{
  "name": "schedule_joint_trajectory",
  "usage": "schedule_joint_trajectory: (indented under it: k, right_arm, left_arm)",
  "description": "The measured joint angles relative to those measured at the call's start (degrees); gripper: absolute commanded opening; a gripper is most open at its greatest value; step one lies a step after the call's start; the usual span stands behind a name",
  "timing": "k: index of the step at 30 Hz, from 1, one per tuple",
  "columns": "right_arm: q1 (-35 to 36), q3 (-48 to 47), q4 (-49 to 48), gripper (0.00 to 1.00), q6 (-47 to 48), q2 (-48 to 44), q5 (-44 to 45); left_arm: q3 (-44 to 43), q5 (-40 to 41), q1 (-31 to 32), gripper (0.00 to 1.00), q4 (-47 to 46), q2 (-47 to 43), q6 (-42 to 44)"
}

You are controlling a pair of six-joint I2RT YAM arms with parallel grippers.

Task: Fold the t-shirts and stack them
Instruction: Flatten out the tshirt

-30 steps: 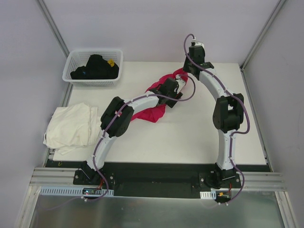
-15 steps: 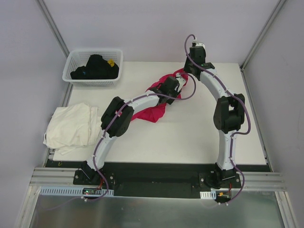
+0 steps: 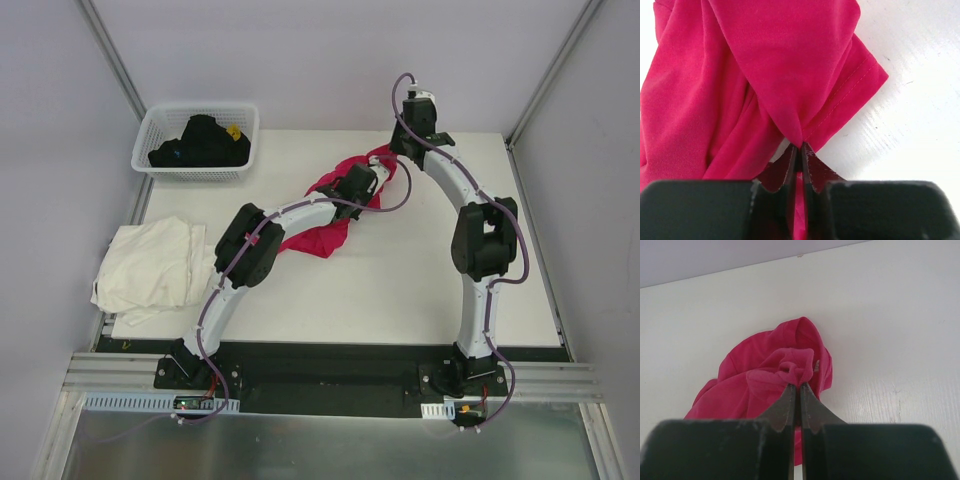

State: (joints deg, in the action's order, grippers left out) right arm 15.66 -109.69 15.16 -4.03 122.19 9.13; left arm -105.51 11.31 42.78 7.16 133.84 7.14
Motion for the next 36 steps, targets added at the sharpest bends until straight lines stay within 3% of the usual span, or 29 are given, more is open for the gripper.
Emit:
schedule_joint_trajectory:
  k: [9, 10, 12, 13, 15, 16, 22, 30, 36]
  right_arm:
    - [-0.31, 0.37, -0.44, 0.01, -0.22, 0.0, -0.59]
    - [-0.31, 0.44, -0.44, 0.05, -0.24, 0.0, -0.63]
    - [-0.31, 0.44, -0.42, 0.16, -0.24, 0.0, -0.87]
    - [-0.33, 0.44, -0.44, 0.33, -0.33, 0.0, -0.94]
    - [-0.33, 0.44, -0.44, 0.46, -0.81, 0.0, -1.05]
    - [-0.37, 0.44, -0.42, 0.61, -0.68, 0.0, -1.07]
    - [-1.09, 0.44, -0.31, 1.0, -1.22, 0.0, -1.75]
    - [-1.81, 1.84, 0.02, 0.96, -3.15, -1.07, -4.46]
    - [-2.19, 8.87, -1.66, 0.96, -4.52, -6.1, -5.2]
  left_arm:
    - [-0.2, 0.83, 0.02, 0.0, 0.0, 0.11, 0.26]
    - [-0.2, 0.98, 0.02, 0.0, 0.0, 0.11, 0.28]
    - [-0.22, 1.29, 0.02, 0.0, 0.0, 0.11, 0.37]
    - [-0.22, 1.33, 0.02, 0.0, 0.0, 0.11, 0.39]
    - [-0.24, 1.42, 0.02, 0.0, 0.0, 0.11, 0.48]
    - [-0.33, 1.51, 0.02, 0.0, 0.02, 0.11, 0.66]
    - [-2.99, 3.69, 0.02, 0.0, 0.9, -0.55, 2.95]
    - [-19.1, 8.11, -0.07, 0.0, 5.64, -1.01, 9.97]
    - [-24.72, 11.61, -0.09, 0.0, 8.28, -2.51, 15.37]
